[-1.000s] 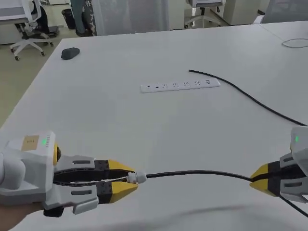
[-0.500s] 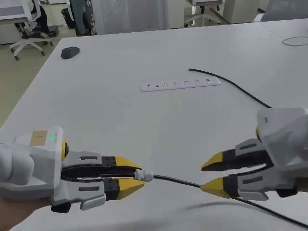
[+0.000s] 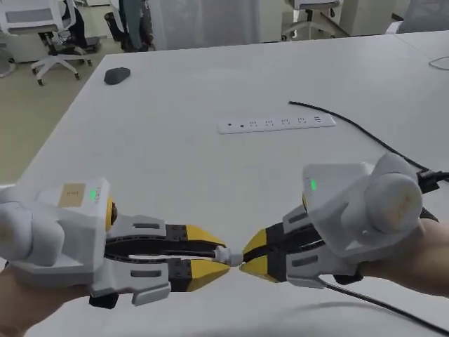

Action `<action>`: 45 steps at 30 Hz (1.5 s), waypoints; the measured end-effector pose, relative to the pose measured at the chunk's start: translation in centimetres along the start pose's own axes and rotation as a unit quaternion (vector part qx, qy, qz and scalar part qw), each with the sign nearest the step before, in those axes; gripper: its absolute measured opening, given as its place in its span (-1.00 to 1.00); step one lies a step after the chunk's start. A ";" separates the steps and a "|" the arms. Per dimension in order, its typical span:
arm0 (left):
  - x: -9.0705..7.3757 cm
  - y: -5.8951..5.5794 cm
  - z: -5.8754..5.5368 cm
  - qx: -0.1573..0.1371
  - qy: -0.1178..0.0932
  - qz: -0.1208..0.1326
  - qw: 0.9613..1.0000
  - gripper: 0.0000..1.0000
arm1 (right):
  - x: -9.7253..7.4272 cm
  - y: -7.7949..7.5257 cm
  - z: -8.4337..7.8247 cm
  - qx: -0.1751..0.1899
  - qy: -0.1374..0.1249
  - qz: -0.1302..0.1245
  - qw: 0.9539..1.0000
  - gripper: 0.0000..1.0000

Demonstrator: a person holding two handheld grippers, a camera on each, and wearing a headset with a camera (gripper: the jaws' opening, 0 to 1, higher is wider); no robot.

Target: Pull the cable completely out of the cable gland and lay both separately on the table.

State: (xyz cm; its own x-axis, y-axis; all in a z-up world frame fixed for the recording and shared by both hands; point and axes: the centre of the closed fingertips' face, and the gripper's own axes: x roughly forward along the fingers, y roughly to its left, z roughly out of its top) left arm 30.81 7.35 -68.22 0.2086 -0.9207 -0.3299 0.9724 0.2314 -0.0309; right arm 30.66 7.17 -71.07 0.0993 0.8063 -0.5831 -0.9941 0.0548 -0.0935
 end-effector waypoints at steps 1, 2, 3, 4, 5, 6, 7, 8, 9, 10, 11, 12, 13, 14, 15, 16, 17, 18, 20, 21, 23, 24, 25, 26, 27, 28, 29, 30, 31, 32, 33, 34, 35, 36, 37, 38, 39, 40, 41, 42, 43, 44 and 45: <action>0.0 0.0 0.0 -0.001 -0.002 0.000 1.000 -0.70 | 0.0 0.0 0.0 -0.002 0.000 0.001 1.000 -1.00; 0.0 0.0 0.0 0.000 -0.002 0.001 1.000 -0.70 | 0.0 0.0 0.0 -0.006 0.000 0.002 1.000 -1.00; 0.0 -0.1 -0.1 -0.002 -0.002 0.000 1.000 -0.70 | 0.0 0.1 -0.1 -0.008 0.003 0.004 1.000 -1.00; 0.0 -0.1 -0.1 -0.001 -0.003 0.001 1.000 -0.70 | 0.0 0.2 -0.1 -0.009 0.004 0.004 1.000 -1.00; 0.0 -0.1 -0.2 -0.001 -0.002 0.001 1.000 -0.70 | 0.0 0.2 -0.1 -0.014 0.007 0.004 1.000 -1.00; -0.1 -0.1 -0.2 -0.001 -0.002 0.000 1.000 -0.70 | 0.0 0.3 -0.3 -0.019 0.013 0.004 1.000 -1.00; -0.2 -0.1 -0.2 -0.002 -0.003 0.001 1.000 -0.70 | -0.1 0.2 -0.6 -0.028 0.022 0.001 0.999 -1.00; -0.4 -0.1 -0.3 0.000 -0.002 0.003 1.000 -0.70 | -0.1 0.1 -0.8 -0.028 0.025 0.000 0.999 -1.00; -0.7 0.0 -0.4 -0.003 -0.002 0.006 1.000 -0.70 | -0.3 0.0 -1.1 -0.025 0.029 -0.001 0.999 -1.00; -0.9 0.1 -0.3 -0.004 -0.004 0.008 1.000 -0.70 | -0.4 -0.1 -1.3 -0.023 0.031 -0.003 0.999 -1.00; -1.2 0.2 -0.3 -0.005 -0.005 0.012 1.000 -0.70 | -0.5 -0.2 -1.6 -0.022 0.034 -0.004 0.999 -1.00; -1.4 0.2 -0.4 -0.006 -0.005 0.015 1.000 -0.70 | -0.7 -0.3 -1.8 -0.022 0.037 -0.006 0.999 -1.00; -1.8 0.3 -0.4 -0.006 -0.006 0.020 1.000 -0.70 | -0.9 -0.5 -2.1 -0.021 0.041 -0.009 0.999 -1.00; -2.1 0.3 -0.4 -0.007 -0.007 0.023 1.000 -0.70 | -1.0 -0.6 -2.3 -0.018 0.043 -0.009 0.999 -1.00; -2.4 0.4 -0.5 -0.007 -0.006 0.028 1.000 -0.70 | -1.2 -0.8 -2.4 -0.016 0.043 -0.012 0.999 -1.00; -2.7 0.4 -0.5 -0.006 -0.007 0.032 0.999 -0.70 | -1.2 -0.9 -2.5 -0.015 0.043 -0.012 0.999 -1.00; -3.1 0.4 -0.5 -0.009 -0.008 0.037 0.999 -0.70 | -1.3 -0.9 -2.6 -0.012 0.044 -0.011 0.999 -1.00; -3.4 0.5 -0.5 -0.011 -0.011 0.042 0.999 -0.70 | -1.3 -0.9 -2.6 -0.010 0.042 -0.010 0.999 -1.00; -4.2 0.8 -0.2 -0.032 -0.035 0.058 0.997 -0.70 | -1.3 -0.9 -2.6 -0.007 0.041 -0.008 0.999 -1.00; -4.5 0.8 -0.3 -0.035 -0.039 0.062 0.997 -0.70 | -1.3 -0.9 -2.6 -0.007 0.042 -0.007 0.999 -1.00; -5.3 0.6 -0.8 -0.038 -0.040 0.069 0.996 -0.70 | -1.0 -0.9 -2.6 -0.008 0.044 -0.005 0.999 -1.00; -5.6 0.6 -1.0 -0.040 -0.038 0.074 0.996 -0.70 | -0.9 -0.9 -2.7 -0.008 0.046 -0.004 0.999 -1.00; -6.2 0.6 -1.3 -0.044 -0.039 0.081 0.995 -0.70 | -0.7 -0.9 -2.7 -0.008 0.048 -0.003 0.999 -1.00; -6.8 0.5 -1.7 -0.049 -0.039 0.090 0.994 -0.70 | -0.5 -0.9 -2.7 -0.007 0.051 0.000 0.999 -1.00; -7.0 0.6 -1.8 -0.049 -0.040 0.095 0.993 -0.70 | -0.4 -0.9 -2.7 -0.005 0.053 0.003 0.999 -1.00; -7.7 0.4 -2.1 -0.054 -0.043 0.105 0.992 -0.70 | -0.2 -0.9 -2.7 -0.004 0.055 0.005 0.998 -1.00; -8.1 0.3 -2.4 -0.059 -0.045 0.111 0.991 -0.70 | 0.0 -1.0 -2.7 -0.003 0.059 0.005 0.998 -1.00; -8.8 0.2 -2.8 -0.063 -0.048 0.122 0.989 -0.70 | 0.3 -1.0 -2.7 -0.005 0.062 0.008 0.998 -1.00; -9.1 0.0 -3.3 -0.071 -0.049 0.128 0.988 -0.70 | 0.5 -0.9 -2.6 -0.005 0.063 0.010 0.998 -1.00; -9.7 -0.2 -4.0 -0.078 -0.048 0.136 0.986 -0.70 | 0.9 -0.9 -2.3 -0.004 0.064 0.013 0.998 -1.00; -10.0 -0.4 -4.5 -0.084 -0.046 0.143 0.985 -0.70 | 1.2 -0.8 -2.1 -0.004 0.062 0.016 0.998 -1.00; -10.4 -0.7 -5.2 -0.091 -0.047 0.151 0.983 -0.70 | 1.8 -0.7 -1.7 -0.004 0.059 0.021 0.998 -1.00; -10.8 -0.8 -5.6 -0.098 -0.050 0.159 0.981 -0.70 | 2.2 -0.8 -1.4 -0.001 0.056 0.019 0.998 -1.00; -11.2 -1.0 -6.3 -0.109 -0.054 0.172 0.978 -0.70 | 2.8 -0.7 -0.9 0.003 0.051 0.019 0.998 -1.00; -11.5 -1.1 -6.9 -0.117 -0.054 0.179 0.975 -0.70 | 3.3 -0.7 -0.5 0.005 0.047 0.019 0.999 -1.00; -12.0 -1.2 -7.6 -0.125 -0.057 0.193 0.971 -0.70 | 4.1 -0.6 0.1 0.011 0.043 0.020 0.999 -1.00; -12.3 -1.3 -8.0 -0.129 -0.062 0.206 0.968 -0.70 | 4.6 -0.6 0.5 0.012 0.042 0.018 0.999 -1.00; -12.6 -1.4 -8.2 -0.134 -0.070 0.212 0.965 -0.70 | 5.1 -0.7 0.9 0.013 0.040 0.016 0.999 -1.00; -13.1 -1.7 -8.6 -0.139 -0.082 0.225 0.961 -0.70 | 5.9 -0.8 1.6 0.016 0.035 0.013 0.999 -1.00; -13.4 -1.8 -9.1 -0.144 -0.080 0.232 0.959 -0.70 | 6.3 -0.9 1.9 0.017 0.034 0.012 0.999 -1.00; -13.7 -2.1 -9.9 -0.151 -0.077 0.237 0.957 -0.70 | 7.1 -0.9 2.4 0.021 0.032 0.016 0.999 -1.00; -14.0 -2.2 -10.4 -0.154 -0.074 0.243 0.955 -0.70 | 7.6 -0.7 2.6 0.026 0.033 0.025 0.999 -1.00; -14.2 -2.3 -10.9 -0.161 -0.074 0.249 0.952 -0.70 | 8.4 -0.8 2.9 0.026 0.035 0.025 0.999 -1.00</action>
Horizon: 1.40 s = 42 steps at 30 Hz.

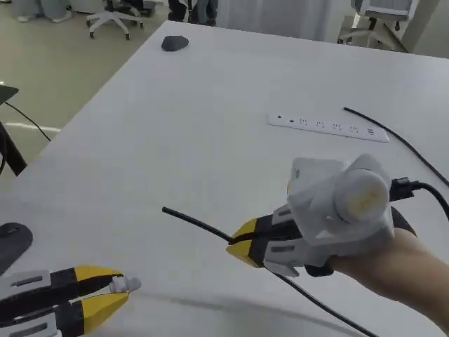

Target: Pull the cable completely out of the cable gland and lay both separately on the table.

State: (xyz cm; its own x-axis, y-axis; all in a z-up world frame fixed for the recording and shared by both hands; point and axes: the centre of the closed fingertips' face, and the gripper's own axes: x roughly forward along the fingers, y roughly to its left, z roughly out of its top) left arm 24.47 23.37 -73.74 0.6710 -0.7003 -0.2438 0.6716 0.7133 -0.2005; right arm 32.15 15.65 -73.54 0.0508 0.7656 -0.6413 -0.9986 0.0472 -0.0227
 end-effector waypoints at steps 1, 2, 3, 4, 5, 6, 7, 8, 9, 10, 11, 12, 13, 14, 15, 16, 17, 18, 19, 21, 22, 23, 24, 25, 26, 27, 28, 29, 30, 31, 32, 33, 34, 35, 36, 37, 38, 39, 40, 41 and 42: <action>-0.3 0.1 -0.4 -0.007 -0.001 0.002 1.000 -0.70 | 0.3 0.0 0.1 0.000 0.001 0.000 1.000 -1.00; -0.7 0.2 -0.9 -0.010 0.000 0.009 1.000 -0.70 | 1.1 0.0 0.5 0.001 0.004 0.005 1.000 -1.00; -1.0 0.4 -1.2 -0.014 -0.001 0.013 1.000 -0.70 | 1.6 0.0 0.7 0.003 0.006 0.007 1.000 -1.00; -1.3 0.4 -1.6 -0.023 -0.004 0.018 1.000 -0.70 | 2.4 -0.1 1.0 0.009 0.008 0.006 1.000 -1.00; -1.5 0.5 -1.7 -0.030 -0.008 0.023 0.999 -0.70 | 3.0 0.0 1.2 0.017 0.007 0.011 1.000 -1.00; -1.6 0.6 -1.9 -0.039 -0.017 0.030 0.999 -0.70 | 3.9 0.2 1.6 0.051 0.000 0.015 0.999 -1.00; -1.7 0.7 -2.3 -0.040 -0.015 0.035 0.998 -0.70 | 4.6 0.1 2.0 0.062 -0.009 0.011 0.998 -1.00; -1.8 0.9 -2.6 -0.040 -0.014 0.040 0.998 -0.70 | 5.2 0.3 2.1 0.075 -0.011 0.015 0.997 -1.00; -1.8 1.0 -3.1 -0.043 -0.014 0.049 0.998 -0.70 | 6.1 0.4 2.4 0.090 -0.017 0.014 0.996 -1.00; -1.8 1.1 -3.3 -0.046 -0.016 0.054 0.997 -0.70 | 6.7 0.3 2.5 0.092 -0.019 0.010 0.995 -1.00; -1.7 1.3 -3.6 -0.050 -0.020 0.060 0.997 -0.70 | 7.6 0.6 2.6 0.095 -0.022 0.013 0.995 -1.00; -1.7 1.2 -3.8 -0.051 -0.019 0.061 0.997 -0.70 | 8.2 0.5 2.7 0.099 -0.026 0.006 0.995 -1.00; -1.6 1.2 -4.1 -0.051 -0.018 0.063 0.997 -0.70 | 9.0 0.8 2.7 0.098 -0.023 0.008 0.995 -1.00; -1.6 1.2 -4.3 -0.050 -0.018 0.065 0.996 -0.70 | 9.5 0.9 2.7 0.098 -0.023 0.008 0.995 -1.00; -1.6 1.4 -4.5 -0.051 -0.018 0.068 0.996 -0.70 | 10.2 0.9 2.8 0.099 -0.024 0.000 0.995 -1.00; -1.6 1.6 -4.8 -0.057 -0.020 0.072 0.996 -0.70 | 10.6 1.0 2.9 0.098 -0.024 0.003 0.995 -1.00; -1.7 1.9 -5.0 -0.059 -0.019 0.079 0.995 -0.70 | 11.1 1.0 3.0 0.101 -0.025 0.002 0.995 -1.00; -1.7 2.4 -5.3 -0.063 -0.019 0.089 0.994 -0.70 | 11.5 1.1 3.0 0.100 -0.025 0.000 0.995 -1.00; -1.8 2.4 -5.4 -0.066 -0.021 0.088 0.994 -0.70 | 11.8 1.1 3.0 0.100 -0.023 0.002 0.995 -1.00; -1.8 2.6 -5.8 -0.063 -0.019 0.093 0.994 -0.70 | 12.5 1.0 2.7 0.094 -0.016 -0.006 0.995 -1.00; -1.8 2.5 -6.1 -0.063 -0.015 0.091 0.994 -0.70 | 12.9 1.0 2.6 0.095 -0.013 -0.006 0.995 -1.00; -1.8 2.5 -6.3 -0.062 -0.012 0.091 0.994 -0.70 | 13.0 1.0 2.5 0.095 -0.013 -0.007 0.995 -1.00; -1.8 2.6 -6.4 -0.061 -0.012 0.093 0.994 -0.70 | 13.3 0.7 2.4 0.096 -0.012 -0.014 0.995 -1.00; -1.7 2.6 -6.7 -0.062 -0.009 0.092 0.994 -0.70 | 13.5 0.7 2.3 0.099 -0.011 -0.014 0.995 -1.00; -1.7 2.6 -6.8 -0.063 -0.009 0.093 0.994 -0.70 | 13.7 0.6 2.1 0.104 -0.011 -0.016 0.994 -1.00; -1.7 2.6 -6.9 -0.065 -0.011 0.094 0.993 -0.70 | 13.9 0.6 2.1 0.106 -0.010 -0.016 0.994 -1.00; -1.6 2.5 -7.0 -0.070 -0.012 0.093 0.993 -0.70 | 14.1 0.6 1.9 0.105 -0.007 -0.016 0.994 -1.00; -1.5 2.4 -7.1 -0.074 -0.012 0.091 0.993 -0.70 | 14.1 0.6 1.8 0.106 -0.006 -0.017 0.994 -1.00; -1.5 2.4 -7.0 -0.068 -0.018 0.093 0.993 -0.70 | 14.2 0.6 1.6 0.109 -0.005 -0.017 0.994 -1.00; -1.4 2.4 -6.9 -0.068 -0.018 0.093 0.993 -0.70 | 14.3 0.5 1.5 0.112 -0.003 -0.020 0.993 -1.00; -1.4 2.4 -6.9 -0.067 -0.019 0.093 0.993 -0.70 | 14.3 0.4 1.5 0.111 -0.002 -0.024 0.994 -1.00; -1.3 2.4 -6.9 -0.063 -0.019 0.094 0.993 -0.70 | 14.4 0.4 1.4 0.108 -0.001 -0.025 0.994 -1.00; -1.3 2.5 -6.9 -0.060 -0.019 0.095 0.993 -0.69 | 14.4 0.5 1.3 0.107 0.000 -0.025 0.994 -1.00; -1.3 2.5 -6.9 -0.060 -0.019 0.095 0.993 -0.69 | 14.6 0.8 1.2 0.094 0.005 -0.023 0.995 -1.00; -1.3 2.6 -6.9 -0.053 -0.020 0.102 0.993 -0.69 | 14.6 0.9 1.1 0.085 0.009 -0.021 0.996 -1.00; -1.3 2.6 -6.9 -0.054 -0.021 0.104 0.993 -0.69 | 14.6 0.9 1.2 0.073 0.008 -0.028 0.997 -1.00; -1.2 2.6 -6.9 -0.052 -0.021 0.103 0.993 -0.69 | 14.6 0.9 1.1 0.065 0.011 -0.032 0.997 -1.00; -1.2 2.6 -6.9 -0.051 -0.021 0.104 0.993 -0.69 | 14.6 1.0 1.2 0.057 0.010 -0.032 0.998 -1.00; -1.2 2.7 -6.9 -0.049 -0.023 0.108 0.993 -0.68 | 14.6 1.1 1.3 0.046 0.010 -0.031 0.998 -1.00; -1.2 2.7 -6.9 -0.048 -0.022 0.107 0.993 -0.68 | 14.6 1.1 1.3 0.038 0.011 -0.033 0.999 -1.00; -1.2 2.7 -6.9 -0.047 -0.023 0.108 0.993 -0.68 | 14.7 1.1 1.4 0.031 0.010 -0.033 0.999 -0.96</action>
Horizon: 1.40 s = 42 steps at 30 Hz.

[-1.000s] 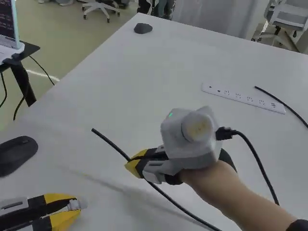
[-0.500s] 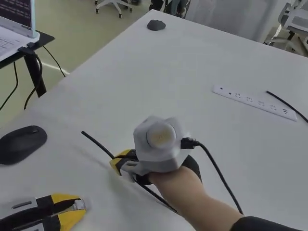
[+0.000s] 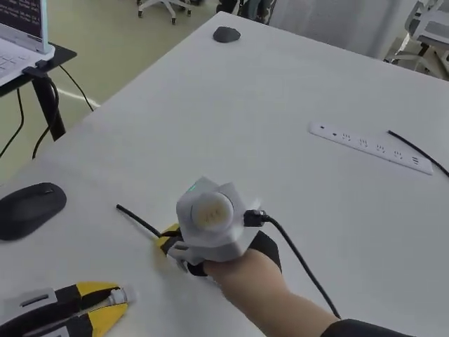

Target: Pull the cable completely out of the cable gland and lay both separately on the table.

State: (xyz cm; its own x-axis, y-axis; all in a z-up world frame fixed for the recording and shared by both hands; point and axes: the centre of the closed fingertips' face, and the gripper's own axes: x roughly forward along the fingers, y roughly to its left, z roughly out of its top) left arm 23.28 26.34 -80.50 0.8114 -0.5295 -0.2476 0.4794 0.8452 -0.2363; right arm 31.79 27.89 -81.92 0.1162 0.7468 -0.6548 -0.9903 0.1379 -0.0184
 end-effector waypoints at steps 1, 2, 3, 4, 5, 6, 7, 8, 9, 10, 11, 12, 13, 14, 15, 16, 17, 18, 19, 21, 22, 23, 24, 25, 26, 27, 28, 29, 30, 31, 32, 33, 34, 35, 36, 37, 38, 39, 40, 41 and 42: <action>0.0 0.1 0.0 0.000 -0.002 0.002 1.000 -0.68 | 0.1 0.1 0.2 -0.007 -0.003 0.001 1.000 -0.89; 0.0 -0.1 0.1 -0.005 -0.005 -0.001 1.000 -0.66 | 0.0 0.0 0.2 -0.005 -0.003 -0.001 1.000 -0.81; 0.0 -0.4 0.2 -0.017 -0.009 -0.011 1.000 -0.60 | 0.0 0.0 0.2 -0.004 -0.002 0.001 1.000 -0.75; -0.1 -0.3 0.2 -0.018 -0.009 -0.012 1.000 -0.52 | 0.2 0.0 0.2 -0.005 -0.002 0.001 1.000 -0.70; -0.1 -0.2 0.2 -0.012 -0.007 -0.008 1.000 -0.47 | 0.2 -0.2 0.3 -0.006 -0.004 -0.002 1.000 -0.63; 0.0 0.1 0.3 -0.005 -0.007 0.001 1.000 -0.39 | 0.3 -0.4 0.3 -0.005 -0.004 -0.003 1.000 -0.55; 0.0 0.0 0.2 -0.007 -0.006 0.000 1.000 -0.33 | 0.3 -0.4 0.3 -0.001 -0.005 -0.002 1.000 -0.49; 0.0 0.2 0.2 -0.005 -0.008 0.002 1.000 -0.27 | 0.4 -0.5 0.4 0.003 -0.007 0.000 1.000 -0.42; 0.1 0.3 0.3 -0.005 -0.007 0.003 1.000 -0.20 | 0.4 -0.5 0.4 0.008 -0.005 -0.002 1.000 -0.40; 0.2 0.4 0.3 -0.001 -0.004 0.005 1.000 -0.14 | 0.3 -0.3 0.3 0.007 -0.005 -0.003 1.000 -0.37; 0.3 0.4 0.3 0.003 -0.003 0.006 1.000 -0.08 | 0.3 -0.4 0.4 0.005 -0.006 -0.004 1.000 -0.30; 0.3 0.5 0.3 0.005 -0.002 0.008 1.000 -0.01 | 0.3 -0.4 0.3 0.006 -0.005 -0.008 1.000 -0.23; 0.3 0.6 0.4 0.007 -0.002 0.010 1.000 0.05 | 0.2 -0.6 0.4 0.004 -0.005 -0.014 1.000 -0.15; 0.4 0.6 0.4 0.006 -0.002 0.011 1.000 0.12 | 0.1 -0.9 0.4 -0.001 -0.006 -0.022 1.000 -0.07; 0.4 0.7 0.5 0.005 -0.004 0.012 1.000 0.22 | 0.0 -1.2 0.4 -0.003 -0.005 -0.032 0.999 -0.04; 0.4 0.8 0.6 0.002 -0.003 0.015 1.000 0.27 | 0.1 -1.2 0.4 -0.002 -0.004 -0.032 0.999 -0.02; 0.3 0.8 0.7 -0.001 -0.002 0.015 1.000 0.32 | 0.1 -1.1 0.4 0.000 -0.005 -0.032 0.999 0.03; 0.3 0.9 0.8 -0.001 -0.003 0.017 1.000 0.41 | 0.1 -1.1 0.3 0.004 -0.005 -0.033 0.999 0.08; 0.3 0.9 0.8 -0.003 -0.001 0.016 1.000 0.48 | 0.1 -1.1 0.3 0.007 -0.006 -0.034 0.999 0.13; 0.3 1.1 1.0 -0.007 -0.003 0.022 1.000 0.65 | 0.1 -1.3 0.3 0.017 -0.010 -0.043 0.999 0.22; 0.3 1.1 1.2 -0.011 -0.006 0.021 1.000 0.68 | 0.1 -1.5 0.3 0.019 -0.014 -0.046 0.999 0.29; 0.3 1.1 1.4 -0.014 -0.007 0.023 1.000 0.66 | 0.0 -1.5 0.3 0.030 -0.017 -0.044 0.998 0.37; 0.3 1.1 1.7 -0.018 -0.010 0.020 1.000 0.65 | -0.1 -1.5 0.3 0.040 -0.020 -0.043 0.998 0.45; 0.4 0.9 2.0 -0.025 -0.013 0.015 0.999 0.72 | -0.3 -1.7 0.6 0.048 -0.032 -0.047 0.997 0.58; 0.5 1.0 2.2 -0.024 -0.014 0.018 0.999 0.84 | -0.3 -1.9 0.8 0.052 -0.038 -0.051 0.997 0.83; 0.6 1.1 2.6 -0.022 -0.018 0.024 0.999 1.00 | -0.5 -2.3 1.0 0.061 -0.048 -0.058 0.995 0.99; 0.6 1.1 2.9 -0.022 -0.020 0.022 0.999 0.99 | -0.9 -2.3 0.7 0.059 -0.039 -0.053 0.996 0.99; 0.6 0.9 3.3 -0.035 -0.027 0.016 0.999 0.99 | -1.3 -2.6 0.6 0.066 -0.037 -0.053 0.996 0.99; 0.6 0.8 3.9 -0.038 -0.032 0.013 0.999 0.99 | -1.6 -2.9 0.4 0.069 -0.036 -0.057 0.995 0.99; 0.6 0.7 4.2 -0.039 -0.031 0.012 0.999 0.99 | -2.3 -3.2 0.1 0.072 -0.034 -0.061 0.995 0.99; 0.7 0.6 4.4 -0.044 -0.028 0.010 0.999 0.99 | -3.0 -3.6 -0.2 0.079 -0.029 -0.067 0.994 0.99; 0.8 0.6 4.6 -0.044 -0.026 0.010 0.999 0.99 | -3.6 -4.0 -0.5 0.084 -0.029 -0.073 0.993 0.99; 0.8 0.5 4.7 -0.047 -0.023 0.007 0.999 0.99 | -4.2 -4.3 -0.8 0.089 -0.027 -0.078 0.993 0.99; 0.8 0.5 4.9 -0.048 -0.021 0.006 0.999 0.99 | -5.3 -5.0 -1.5 0.098 -0.020 -0.093 0.991 0.99; 0.9 0.4 5.1 -0.048 -0.017 0.006 0.999 0.99 | -6.5 -5.7 -2.3 0.105 -0.011 -0.108 0.988 0.99; 0.9 0.4 5.2 -0.048 -0.013 0.006 0.999 0.99 | -7.4 -6.1 -2.7 0.109 -0.009 -0.117 0.987 0.99; 0.9 0.3 5.4 -0.047 -0.009 0.005 0.999 0.99 | -8.2 -6.5 -3.4 0.117 -0.001 -0.128 0.985 0.99; 0.9 0.3 5.6 -0.044 -0.003 0.005 0.999 0.99 | -9.2 -6.9 -4.2 0.126 0.011 -0.136 0.983 0.99; 0.9 0.3 5.9 -0.040 0.006 0.005 0.999 0.99 | -10.4 -6.9 -5.1 0.155 0.017 -0.133 0.979 0.99; 1.1 0.1 6.4 -0.031 0.011 0.003 0.999 0.99 | -11.7 -6.6 -5.6 0.205 0.011 -0.118 0.972 0.99; 1.2 0.1 6.5 -0.026 0.021 0.004 0.999 0.99 | -12.7 -6.7 -5.8 0.233 0.002 -0.119 0.965 0.99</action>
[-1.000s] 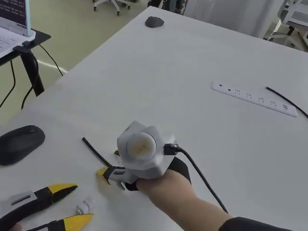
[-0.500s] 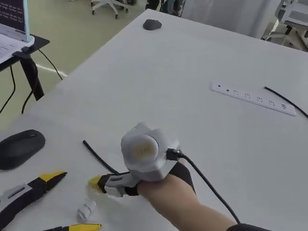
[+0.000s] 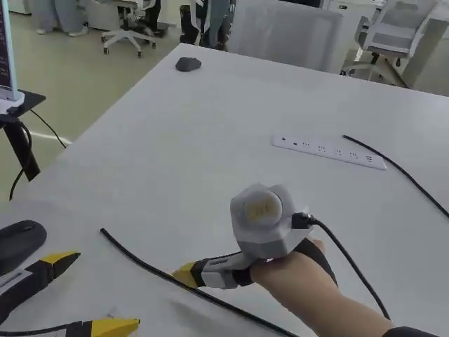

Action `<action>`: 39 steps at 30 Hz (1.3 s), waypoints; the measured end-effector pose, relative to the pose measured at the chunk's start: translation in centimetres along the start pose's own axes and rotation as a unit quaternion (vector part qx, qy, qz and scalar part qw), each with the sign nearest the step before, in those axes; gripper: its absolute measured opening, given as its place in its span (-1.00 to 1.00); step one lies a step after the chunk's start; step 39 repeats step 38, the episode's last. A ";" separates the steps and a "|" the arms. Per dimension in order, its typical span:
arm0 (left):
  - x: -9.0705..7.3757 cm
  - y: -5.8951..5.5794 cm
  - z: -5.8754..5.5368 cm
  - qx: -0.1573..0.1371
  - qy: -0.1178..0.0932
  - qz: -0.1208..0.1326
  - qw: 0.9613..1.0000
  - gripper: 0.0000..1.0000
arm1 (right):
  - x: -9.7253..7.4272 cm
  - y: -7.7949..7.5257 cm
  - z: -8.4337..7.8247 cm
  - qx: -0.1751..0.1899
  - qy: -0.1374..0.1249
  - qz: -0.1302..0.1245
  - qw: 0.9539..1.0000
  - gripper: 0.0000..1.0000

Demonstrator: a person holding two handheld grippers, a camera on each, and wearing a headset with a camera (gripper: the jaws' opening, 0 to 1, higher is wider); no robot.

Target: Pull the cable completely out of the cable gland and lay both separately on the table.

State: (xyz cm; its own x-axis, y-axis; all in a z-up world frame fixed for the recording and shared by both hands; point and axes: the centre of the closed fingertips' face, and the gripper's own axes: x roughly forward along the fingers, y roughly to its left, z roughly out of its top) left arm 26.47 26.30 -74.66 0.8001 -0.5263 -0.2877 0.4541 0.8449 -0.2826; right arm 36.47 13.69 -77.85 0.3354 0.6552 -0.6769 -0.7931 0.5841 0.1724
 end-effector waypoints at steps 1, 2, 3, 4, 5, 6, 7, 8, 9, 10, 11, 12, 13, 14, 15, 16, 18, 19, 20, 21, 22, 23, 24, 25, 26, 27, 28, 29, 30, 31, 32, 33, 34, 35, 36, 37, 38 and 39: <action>0.2 -0.2 0.4 0.001 0.011 -0.002 1.000 0.99 | -1.1 -0.7 -0.2 0.019 -0.004 -0.006 1.000 0.99; 0.3 -0.3 0.7 0.000 0.008 -0.002 1.000 0.99 | -2.1 -1.4 -0.4 0.031 -0.006 -0.015 0.999 0.99; 0.6 -0.5 1.0 -0.015 0.014 -0.007 1.000 0.99 | -3.8 -2.6 -1.2 0.044 -0.001 -0.033 0.998 0.99; 0.8 -1.1 1.5 -0.032 0.005 -0.024 0.999 0.99 | -4.9 -3.5 -2.0 0.050 0.008 -0.044 0.998 0.99; 1.0 -1.0 2.1 -0.023 -0.003 -0.021 1.000 0.99 | -6.7 -5.1 -3.0 0.060 0.016 -0.069 0.996 0.99; 1.2 -1.0 2.2 -0.023 0.003 -0.017 1.000 0.99 | -7.9 -6.1 -4.0 0.072 0.023 -0.080 0.994 0.99; 1.4 -0.9 2.2 -0.019 0.013 -0.011 1.000 0.99 | -9.1 -6.9 -4.9 0.087 0.029 -0.088 0.992 0.99; 1.6 -0.8 2.4 -0.006 0.021 -0.004 1.000 0.99 | -10.8 -7.9 -6.2 0.113 0.033 -0.098 0.988 0.99; 1.8 -1.0 2.6 -0.003 0.025 -0.006 1.000 0.99 | -12.0 -8.6 -7.0 0.127 0.034 -0.106 0.986 0.99; 2.1 -1.3 2.9 -0.001 0.028 -0.007 1.000 0.99 | -13.8 -9.3 -8.4 0.136 0.043 -0.118 0.983 0.99; 2.3 -1.5 2.8 0.003 0.037 -0.007 0.999 0.99 | -14.9 -9.6 -8.9 0.137 0.041 -0.125 0.982 0.99; 2.4 -1.8 2.6 0.009 0.050 -0.010 0.999 0.99 | -15.8 -9.6 -9.3 0.132 0.038 -0.125 0.983 0.99; 2.5 -2.0 1.8 0.014 0.079 -0.002 0.997 0.99 | -17.0 -9.4 -9.9 0.125 0.036 -0.131 0.983 0.99; 2.7 -2.5 1.0 0.012 0.104 -0.005 0.995 0.99 | -18.2 -9.3 -11.0 0.124 0.041 -0.140 0.981 0.99; 2.9 -2.8 0.8 0.021 0.104 -0.007 0.994 0.99 | -18.7 -9.2 -11.5 0.126 0.042 -0.144 0.981 0.99; 3.2 -3.2 0.9 0.028 0.097 -0.006 0.995 0.99 | -19.4 -9.3 -12.5 0.131 0.045 -0.151 0.979 0.99; 3.4 -3.7 1.0 0.030 0.096 -0.008 0.995 0.99 | -20.3 -9.3 -13.9 0.137 0.048 -0.158 0.977 0.99; 3.5 -3.9 1.2 0.032 0.094 -0.006 0.995 0.99 | -20.7 -9.3 -14.8 0.145 0.046 -0.160 0.975 0.99; 3.7 -4.0 1.4 0.032 0.092 -0.002 0.995 0.99 | -20.9 -9.2 -15.1 0.148 0.045 -0.161 0.975 0.99; 3.8 -4.1 1.6 0.031 0.090 -0.001 0.995 0.99 | -21.2 -9.1 -15.8 0.160 0.041 -0.161 0.973 0.99; 3.9 -4.3 1.8 0.030 0.091 0.000 0.995 0.99 | -21.4 -9.0 -16.1 0.165 0.037 -0.161 0.972 0.99; 4.0 -4.3 1.9 0.024 0.097 0.005 0.995 0.99 | -21.5 -8.9 -16.3 0.172 0.030 -0.160 0.972 0.99; 4.0 -4.3 1.8 0.020 0.105 0.011 0.994 0.99 | -21.7 -8.8 -16.4 0.176 0.026 -0.160 0.971 0.99; 3.7 -4.4 1.5 0.011 0.123 0.016 0.992 0.99 | -21.8 -8.8 -16.3 0.179 0.018 -0.159 0.971 0.99; 3.6 -4.3 1.4 0.002 0.130 0.021 0.991 0.99 | -21.8 -8.8 -16.2 0.181 0.013 -0.158 0.971 0.99; 3.6 -4.4 1.5 0.004 0.126 0.020 0.992 0.99 | -21.9 -8.8 -16.0 0.182 0.007 -0.157 0.971 0.99; 3.5 -4.6 1.7 0.010 0.120 0.019 0.993 0.99 | -22.0 -8.9 -15.8 0.184 0.000 -0.158 0.970 0.99; 3.4 -4.6 2.0 0.017 0.111 0.021 0.993 0.99 | -22.0 -9.0 -15.6 0.185 -0.005 -0.157 0.970 0.99; 3.4 -4.8 2.1 0.021 0.108 0.020 0.994 0.99 | -22.0 -9.1 -15.5 0.186 -0.006 -0.157 0.970 0.99; 3.3 -4.9 2.1 0.020 0.111 0.021 0.993 0.99 | -21.9 -9.0 -15.4 0.187 -0.008 -0.155 0.970 0.99; 3.3 -5.0 2.1 0.019 0.113 0.023 0.993 0.99 | -21.9 -9.0 -15.3 0.187 -0.008 -0.152 0.970 0.99; 3.2 -5.0 2.0 0.022 0.114 0.025 0.993 0.99 | -21.9 -9.0 -15.3 0.187 -0.008 -0.152 0.971 0.99; 3.1 -5.0 2.0 0.024 0.113 0.028 0.993 0.99 | -22.0 -9.0 -15.0 0.184 -0.014 -0.152 0.971 0.99; 3.1 -5.0 1.9 0.027 0.113 0.029 0.993 0.99 | -22.0 -9.1 -14.9 0.186 -0.018 -0.150 0.971 0.99; 3.0 -5.0 2.0 0.037 0.107 0.032 0.993 0.99 | -22.0 -9.0 -14.7 0.192 -0.021 -0.146 0.970 0.99; 2.9 -5.0 2.1 0.042 0.104 0.034 0.993 0.99 | -21.9 -9.1 -14.6 0.193 -0.023 -0.143 0.970 0.99; 2.9 -5.1 2.0 0.041 0.108 0.034 0.993 0.99 | -21.9 -9.1 -14.5 0.194 -0.024 -0.144 0.970 0.99; 2.9 -5.1 2.0 0.041 0.108 0.034 0.993 0.99 | -21.9 -9.1 -14.5 0.194 -0.024 -0.144 0.970 0.99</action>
